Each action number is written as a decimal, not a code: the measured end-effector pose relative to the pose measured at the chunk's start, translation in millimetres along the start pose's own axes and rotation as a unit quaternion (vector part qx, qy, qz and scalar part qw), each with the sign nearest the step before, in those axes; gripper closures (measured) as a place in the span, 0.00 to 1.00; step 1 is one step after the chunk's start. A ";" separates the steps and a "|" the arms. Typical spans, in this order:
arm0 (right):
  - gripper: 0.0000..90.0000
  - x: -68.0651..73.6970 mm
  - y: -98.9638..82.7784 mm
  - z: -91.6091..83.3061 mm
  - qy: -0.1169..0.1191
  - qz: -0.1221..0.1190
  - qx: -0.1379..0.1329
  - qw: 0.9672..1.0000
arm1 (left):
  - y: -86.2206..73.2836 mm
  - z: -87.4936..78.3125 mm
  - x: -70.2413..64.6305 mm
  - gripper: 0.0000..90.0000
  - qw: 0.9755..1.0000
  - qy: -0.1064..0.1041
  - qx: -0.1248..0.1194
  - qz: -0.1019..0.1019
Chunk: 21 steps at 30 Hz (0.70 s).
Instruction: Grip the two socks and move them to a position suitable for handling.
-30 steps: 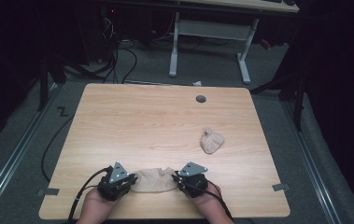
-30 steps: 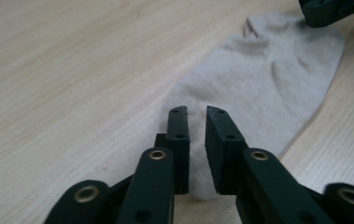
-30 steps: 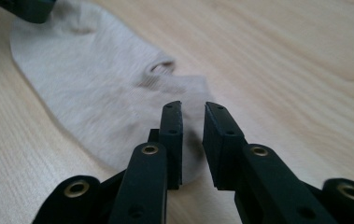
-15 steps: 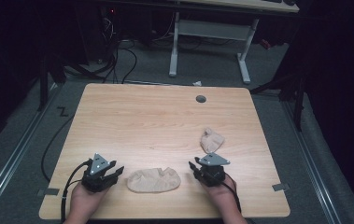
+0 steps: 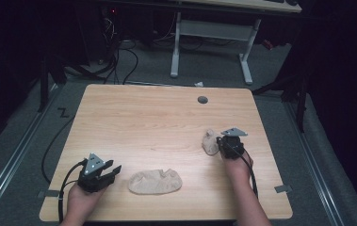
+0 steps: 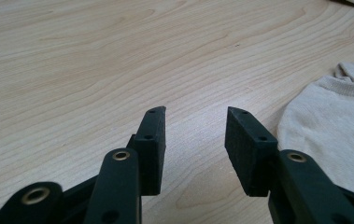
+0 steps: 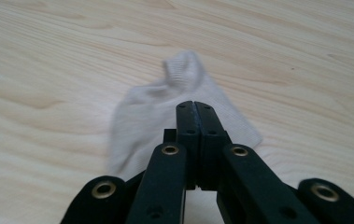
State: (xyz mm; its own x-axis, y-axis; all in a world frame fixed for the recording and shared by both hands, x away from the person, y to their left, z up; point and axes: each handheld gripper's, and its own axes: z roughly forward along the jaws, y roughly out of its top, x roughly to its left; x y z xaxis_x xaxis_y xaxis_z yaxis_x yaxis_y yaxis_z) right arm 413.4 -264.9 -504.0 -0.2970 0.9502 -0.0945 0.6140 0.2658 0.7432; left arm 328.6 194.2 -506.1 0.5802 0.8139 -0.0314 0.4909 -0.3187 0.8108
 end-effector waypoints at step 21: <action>0.98 35.3 -20.6 -2.8 0.035 -0.033 0.031 0.998 | -0.4 -0.6 -2.1 0.65 1.000 -0.009 0.005 0.008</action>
State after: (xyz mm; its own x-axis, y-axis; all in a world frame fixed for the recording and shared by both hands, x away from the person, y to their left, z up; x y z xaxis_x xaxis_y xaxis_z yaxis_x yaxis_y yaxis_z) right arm 388.3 -237.2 -520.8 -0.3875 0.9171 -0.0935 0.6348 0.3390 0.6943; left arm 326.8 192.9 -505.9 0.5999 0.7995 -0.0292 0.4875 -0.3364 0.8057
